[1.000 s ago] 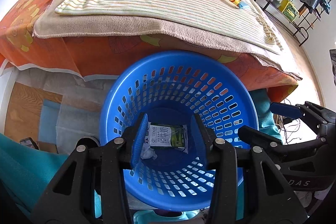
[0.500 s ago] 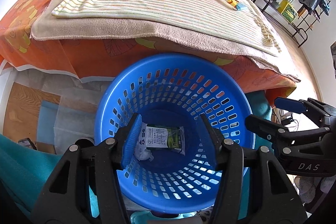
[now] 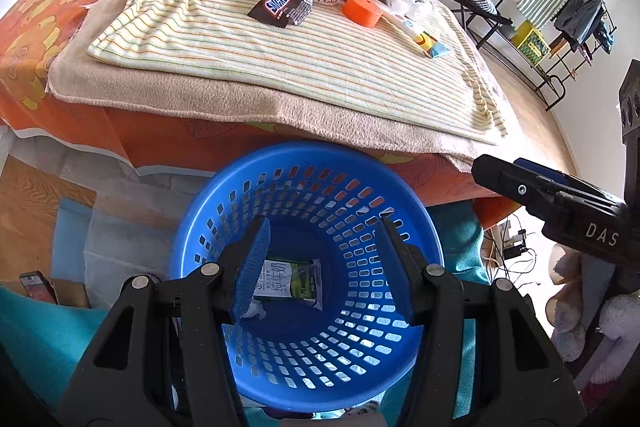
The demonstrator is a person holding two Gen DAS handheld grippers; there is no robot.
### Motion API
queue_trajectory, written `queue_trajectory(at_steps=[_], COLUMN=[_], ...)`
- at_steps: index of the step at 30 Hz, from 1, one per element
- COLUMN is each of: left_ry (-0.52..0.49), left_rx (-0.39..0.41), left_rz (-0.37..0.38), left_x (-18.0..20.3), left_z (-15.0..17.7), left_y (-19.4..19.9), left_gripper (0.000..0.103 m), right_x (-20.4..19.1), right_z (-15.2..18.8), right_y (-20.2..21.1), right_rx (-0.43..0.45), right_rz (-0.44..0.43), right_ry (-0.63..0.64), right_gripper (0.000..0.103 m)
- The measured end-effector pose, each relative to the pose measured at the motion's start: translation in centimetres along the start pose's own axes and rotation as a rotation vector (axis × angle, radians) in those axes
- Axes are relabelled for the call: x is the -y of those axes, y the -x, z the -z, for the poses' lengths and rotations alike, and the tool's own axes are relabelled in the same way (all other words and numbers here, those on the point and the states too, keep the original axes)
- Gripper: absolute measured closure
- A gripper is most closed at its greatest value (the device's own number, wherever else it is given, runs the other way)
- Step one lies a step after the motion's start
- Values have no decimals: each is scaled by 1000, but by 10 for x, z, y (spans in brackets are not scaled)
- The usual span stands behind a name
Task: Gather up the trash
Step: 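Reach the left tool to the Snickers bar while the right tool reaches the white tissue bag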
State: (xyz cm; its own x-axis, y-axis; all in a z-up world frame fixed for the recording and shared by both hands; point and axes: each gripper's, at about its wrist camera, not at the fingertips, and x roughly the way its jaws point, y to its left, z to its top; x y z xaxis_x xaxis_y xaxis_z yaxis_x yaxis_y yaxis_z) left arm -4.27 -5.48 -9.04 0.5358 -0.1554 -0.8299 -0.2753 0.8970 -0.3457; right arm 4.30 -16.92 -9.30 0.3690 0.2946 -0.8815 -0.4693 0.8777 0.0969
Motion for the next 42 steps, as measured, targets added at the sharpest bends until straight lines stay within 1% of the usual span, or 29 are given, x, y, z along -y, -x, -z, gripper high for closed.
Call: queue_trajectory(at_steps=[2,6,10,14,17,21,24,26,29,33,39,42], left_ry=[7,-4,-8,-58,-78,-137,-150,-143,-143,-151,-164,-170], left_rx=[3,25,38,60,40,20,0,-19,-42,-68,-74,-76], left_rz=[9,-19,-31,-54,-40,-72,-73,-53,-51,-50,-54,-58], left_x=[0,-1,-4,-3,-6,-10,-14,-17,-19,-19,-17,-17], left_z=[-9,-32,-58,-90,-116,-142,-154,-161,-167,-173,-184,-190], left_y=[1,2,3,6,2,-9,-19,-27,-40,-55,-70,-76], left_gripper=[47,47,47,47,47,47,47,47,47,47,47,47], right_x=[4,9,15,21,24,26,27,28,30,45,69,83], right_z=[-9,-25,-44,-61,-72,-83,-90,-94,-101,-113,-144,-162], right_y=[4,12,16,16,11,1,-8,-15,-25,-33,-37,-43], right_rx=[33,107,149,180,199,203,198,193,186,188,216,221], right_rz=[-6,-23,-60,-94,-115,-126,-131,-140,-130,-134,-86,-67], right_ry=[-11,-22,-40,-59,-73,-79,-88,-91,-89,-135,-154,-186], right_gripper=[14,14,14,14,14,14,14,14,15,15,15,15])
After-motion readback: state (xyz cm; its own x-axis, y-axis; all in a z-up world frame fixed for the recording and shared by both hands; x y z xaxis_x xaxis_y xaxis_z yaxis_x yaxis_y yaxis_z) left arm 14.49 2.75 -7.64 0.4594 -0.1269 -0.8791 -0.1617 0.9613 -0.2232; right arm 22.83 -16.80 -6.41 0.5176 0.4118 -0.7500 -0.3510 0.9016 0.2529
